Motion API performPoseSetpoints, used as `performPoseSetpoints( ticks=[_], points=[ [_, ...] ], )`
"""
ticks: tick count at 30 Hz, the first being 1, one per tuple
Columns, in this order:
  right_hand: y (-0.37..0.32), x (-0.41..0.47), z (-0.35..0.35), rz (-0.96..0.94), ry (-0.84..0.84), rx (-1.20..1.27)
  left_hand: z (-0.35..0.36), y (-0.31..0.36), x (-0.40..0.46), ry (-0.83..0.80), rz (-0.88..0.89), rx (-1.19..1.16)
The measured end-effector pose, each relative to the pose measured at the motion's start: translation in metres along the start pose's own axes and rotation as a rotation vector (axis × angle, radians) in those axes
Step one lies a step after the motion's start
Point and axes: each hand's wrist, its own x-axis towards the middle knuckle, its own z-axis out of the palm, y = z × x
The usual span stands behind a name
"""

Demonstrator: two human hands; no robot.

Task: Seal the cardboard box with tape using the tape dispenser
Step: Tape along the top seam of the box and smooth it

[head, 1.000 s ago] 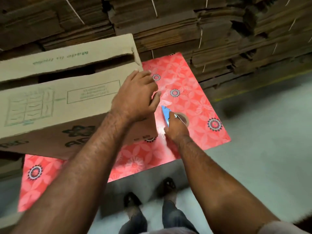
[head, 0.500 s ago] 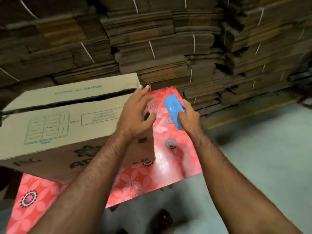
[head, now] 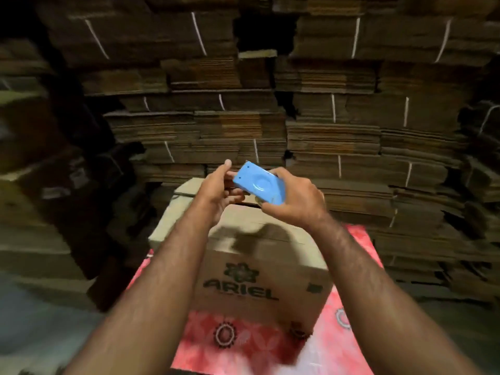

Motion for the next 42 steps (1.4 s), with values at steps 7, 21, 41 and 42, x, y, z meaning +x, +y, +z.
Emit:
performPoseSetpoints(
  ticks=[7,21,41,42],
  points=[
    [-0.076,0.04,0.058,-0.18,-0.068,-0.116,-0.116,0.01,0.02,0.062,-0.086,0.019],
    [-0.129,0.108,0.11,-0.089,-0.134,-0.223,-0.182,0.021,0.104,-0.02,0.013,0.08],
    [-0.085,0.164,0.075,-0.191,-0.473,-0.246,-0.141,0.012,0.122,0.15,-0.149,0.159],
    [-0.084,0.165,0.07,-0.213,-0.461,-0.256,-0.14,0.016,0.122,0.167,-0.15,0.178]
  ],
)
